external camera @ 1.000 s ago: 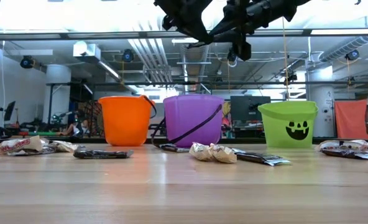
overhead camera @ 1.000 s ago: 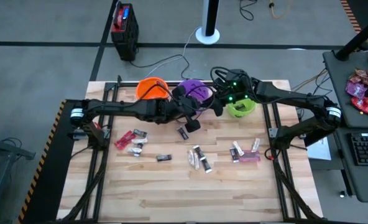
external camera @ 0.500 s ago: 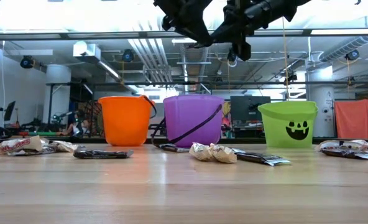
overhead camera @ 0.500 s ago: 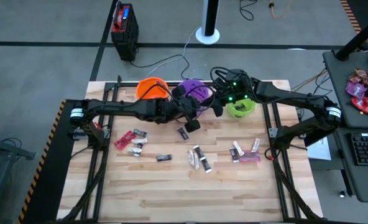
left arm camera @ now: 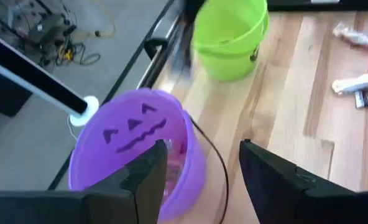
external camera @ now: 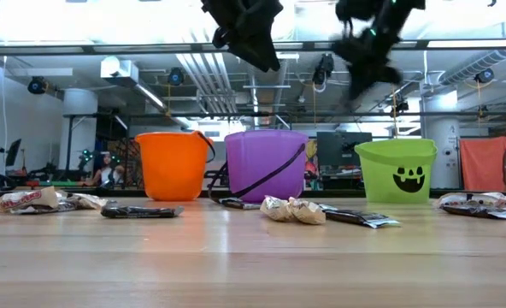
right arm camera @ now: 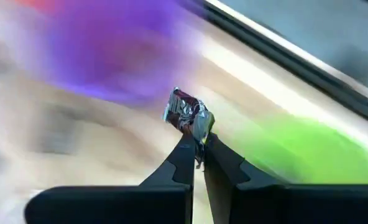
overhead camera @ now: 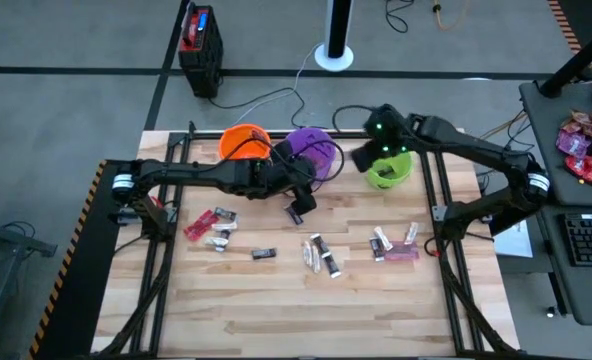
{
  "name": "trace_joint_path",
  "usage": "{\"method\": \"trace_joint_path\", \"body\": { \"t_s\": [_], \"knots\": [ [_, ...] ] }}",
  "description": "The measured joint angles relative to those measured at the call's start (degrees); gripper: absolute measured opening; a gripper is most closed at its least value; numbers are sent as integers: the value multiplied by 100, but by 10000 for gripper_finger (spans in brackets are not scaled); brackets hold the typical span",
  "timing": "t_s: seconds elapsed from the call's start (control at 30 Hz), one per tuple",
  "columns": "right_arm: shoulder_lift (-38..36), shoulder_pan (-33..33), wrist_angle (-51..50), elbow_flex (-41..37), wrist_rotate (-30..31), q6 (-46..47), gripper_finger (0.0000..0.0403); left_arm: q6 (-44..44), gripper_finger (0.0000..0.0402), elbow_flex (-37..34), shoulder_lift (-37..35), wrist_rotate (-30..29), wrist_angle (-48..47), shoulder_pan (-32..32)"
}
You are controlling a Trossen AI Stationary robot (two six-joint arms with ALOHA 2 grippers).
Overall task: Sort candy by brand, put in halloween buckets
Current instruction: Put the brown chocolate bar into the green bucket, then put the white chocolate bar into the orange bucket
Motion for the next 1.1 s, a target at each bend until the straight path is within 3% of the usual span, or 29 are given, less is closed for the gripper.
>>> {"method": "trace_joint_path", "body": {
  "t_s": [0.07,0.2,0.57,0.63,0.8,0.87,0.97,1.1],
  "knots": [
    [147,-139,-1019,124,704,166,14,-30,185,0,0,1,-40,0],
    [246,-264,-1893,177,808,201,29,3,185,0,0,-1,-67,0],
    [278,-264,-1998,175,961,478,113,12,185,0,0,-3,-170,0],
    [212,-243,-1920,177,570,211,128,-37,185,0,-32,6,-512,0],
    [-97,35,-1607,185,-2587,-227,151,-286,176,-160,-701,322,-1559,85],
    [-132,325,-1667,175,-3352,-34,153,-283,168,-417,-1181,664,-1448,151],
    [-106,953,-2354,111,-3501,51,155,-358,154,-1003,-1865,1278,-978,244],
    [35,1642,-2846,-317,-2854,315,155,-567,140,-1912,-2660,1317,-231,257]
  ]
}}
